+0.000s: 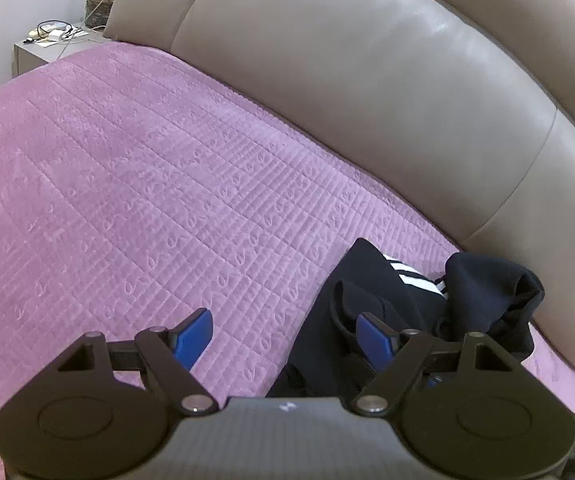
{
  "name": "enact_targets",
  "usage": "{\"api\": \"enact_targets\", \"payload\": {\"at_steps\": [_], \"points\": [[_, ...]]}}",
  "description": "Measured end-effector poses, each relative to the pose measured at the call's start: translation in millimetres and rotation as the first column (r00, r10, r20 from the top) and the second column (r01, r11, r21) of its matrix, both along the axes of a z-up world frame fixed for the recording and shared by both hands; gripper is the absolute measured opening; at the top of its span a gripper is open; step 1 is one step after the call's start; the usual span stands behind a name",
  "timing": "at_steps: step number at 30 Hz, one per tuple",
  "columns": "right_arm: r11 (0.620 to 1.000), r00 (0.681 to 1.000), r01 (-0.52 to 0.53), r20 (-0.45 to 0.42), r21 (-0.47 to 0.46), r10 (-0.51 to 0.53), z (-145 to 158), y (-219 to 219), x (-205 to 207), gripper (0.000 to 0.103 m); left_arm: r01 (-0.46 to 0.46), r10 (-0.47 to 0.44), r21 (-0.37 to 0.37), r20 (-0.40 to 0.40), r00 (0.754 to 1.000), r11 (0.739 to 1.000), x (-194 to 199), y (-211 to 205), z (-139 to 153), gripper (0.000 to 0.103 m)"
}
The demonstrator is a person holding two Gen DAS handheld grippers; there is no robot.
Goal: Fold large clothes
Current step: 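Carry the held sleeve with the right gripper across the hoodie body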
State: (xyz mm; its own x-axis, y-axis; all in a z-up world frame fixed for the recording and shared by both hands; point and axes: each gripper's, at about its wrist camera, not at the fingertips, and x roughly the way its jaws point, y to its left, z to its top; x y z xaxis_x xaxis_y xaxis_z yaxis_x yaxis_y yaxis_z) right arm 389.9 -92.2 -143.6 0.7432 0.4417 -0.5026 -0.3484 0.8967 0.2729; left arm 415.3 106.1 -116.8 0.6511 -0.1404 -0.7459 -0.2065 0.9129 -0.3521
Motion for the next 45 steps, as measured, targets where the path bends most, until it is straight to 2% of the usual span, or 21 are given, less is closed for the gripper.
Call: {"api": "enact_targets", "payload": {"at_steps": [3, 7, 10, 12, 13, 14, 15, 16, 17, 19, 20, 21, 23, 26, 30, 33, 35, 38, 40, 43, 45], "points": [[0.99, 0.997, 0.065, 0.025, 0.124, -0.068, 13.4, -48.6, -34.9, 0.075, 0.039, -0.039, 0.017, -0.008, 0.999, 0.999, 0.1, -8.1, -1.5, 0.081], [0.958, 0.957, 0.287, 0.032, 0.017, -0.288, 21.5, -132.9, -51.7, 0.078, 0.075, -0.074, 0.042, -0.013, 0.997, 0.996, -1.5, -20.6, -1.7, 0.081], [0.853, 0.862, 0.503, 0.004, -0.143, -0.507, 11.1, -209.1, -47.3, 0.08, 0.083, -0.082, 0.054, -0.013, 0.997, 0.995, -1.7, -26.0, -0.6, 0.081], [0.79, 0.77, 0.56, -0.197, -0.249, -0.607, -21.4, -259.7, -37.0, 0.08, 0.084, -0.083, 0.061, -0.013, 0.996, 0.995, -1.4, -28.4, -0.3, 0.081], [0.819, 0.776, 0.531, -0.264, -0.217, -0.573, -36.3, -274.5, -42.1, 0.08, 0.086, -0.085, 0.066, -0.016, 0.996, 0.994, -0.7, -30.0, -0.7, 0.081], [0.85, 0.836, 0.492, -0.169, -0.189, -0.521, -36.7, -275.1, -65.3, 0.08, 0.086, -0.085, 0.07, -0.018, 0.996, 0.994, 0.2, -31.3, -1.0, 0.081], [0.87, 0.877, 0.423, -0.125, -0.254, -0.464, -37.3, -266.0, -79.3, 0.08, 0.086, -0.084, 0.074, -0.023, 0.996, 0.994, 0.9, -32.5, -1.9, 0.081], [0.864, 0.901, 0.364, -0.103, -0.348, -0.421, -40.0, -253.5, -88.6, 0.08, 0.085, -0.082, 0.078, -0.031, 0.996, 0.993, 2.3, -32.4, -2.7, 0.081], [0.842, 0.914, 0.338, -0.067, -0.42, -0.4, -38.3, -242.5, -96.0, 0.08, 0.081, -0.079, 0.083, -0.036, 0.996, 0.993, 3.0, -32.8, -3.3, 0.081], [0.81, 0.891, 0.371, -0.072, -0.453, -0.448, -24.0, -229.5, -98.5, 0.08, 0.075, -0.072, 0.095, -0.036, 0.997, 0.993, 2.4, -33.7, -2.7, 0.081], [0.816, 0.879, 0.417, -0.051, -0.401, -0.474, -13.3, -223.3, -98.5, 0.08, 0.076, -0.073, 0.098, -0.03, 0.997, 0.992, 1.4, -34.0, -1.4, 0.081], [0.847, 0.882, 0.447, -0.017, -0.29, -0.471, 0.5, -215.0, -100.4, 0.08, 0.073, -0.071, 0.102, -0.02, 0.997, 0.992, -0.1, -34.2, 1.0, 0.081], [0.9, 0.908, 0.416, -0.001, -0.128, -0.419, 14.5, -193.5, -95.4, 0.081, 0.067, -0.067, 0.107, -0.003, 0.998, 0.992, -2.5, -34.0, 5.1, 0.081], [0.957, 0.959, 0.276, -0.039, -0.086, -0.28, 16.0, -122.3, -57.9, 0.082, 0.05, -0.051, 0.107, 0.011, 0.999, 0.993, -3.3, -31.4, 7.4, 0.081], [0.983, 0.968, 0.182, -0.169, -0.034, -0.186, -28.7, -19.4, -18.9, 0.085, 0.047, -0.047, 0.099, 0.001, 0.999, 0.994, -0.9, -26.4, 3.6, 0.081], [0.909, 0.973, 0.227, 0.118, -0.351, -0.197, -38.1, 56.7, -67.5, 0.08, 0.031, -0.029, 0.119, -0.016, 0.999, 0.992, 2.1, -23.5, -0.3, 0.081], [0.929, 0.983, 0.176, 0.104, -0.326, -0.15, -26.5, 50.7, -77.5, 0.075, 0.026, -0.024, 0.109, -0.017, 1.0, 0.994, 2.4, -22.3, -1.8, 0.081], [0.975, 0.976, 0.197, 0.11, -0.101, -0.186, 0.3, -9.1, -79.5, 0.081, 0.045, -0.043, 0.091, -0.022, 0.999, 0.995, 3.4, -24.1, -2.5, 0.081], [0.953, 0.952, 0.296, 0.098, -0.066, -0.289, 13.3, -49.6, -69.2, 0.083, 0.053, -0.052, 0.095, -0.018, 0.998, 0.994, 2.7, -28.8, -0.5, 0.081], [0.907, 0.914, 0.402, 0.002, -0.124, -0.405, 17.5, -110.9, -57.6, 0.084, 0.073, -0.072, 0.104, -0.013, 0.997, 0.992, 2.4, -35.7, 1.3, 0.081], [0.859, 0.863, 0.497, -0.03, -0.121, -0.504, 8.5, -146.9, -63.4, 0.084, 0.09, -0.089, 0.111, -0.014, 0.996, 0.99, 3.1, -40.9, 1.7, 0.081]]}}
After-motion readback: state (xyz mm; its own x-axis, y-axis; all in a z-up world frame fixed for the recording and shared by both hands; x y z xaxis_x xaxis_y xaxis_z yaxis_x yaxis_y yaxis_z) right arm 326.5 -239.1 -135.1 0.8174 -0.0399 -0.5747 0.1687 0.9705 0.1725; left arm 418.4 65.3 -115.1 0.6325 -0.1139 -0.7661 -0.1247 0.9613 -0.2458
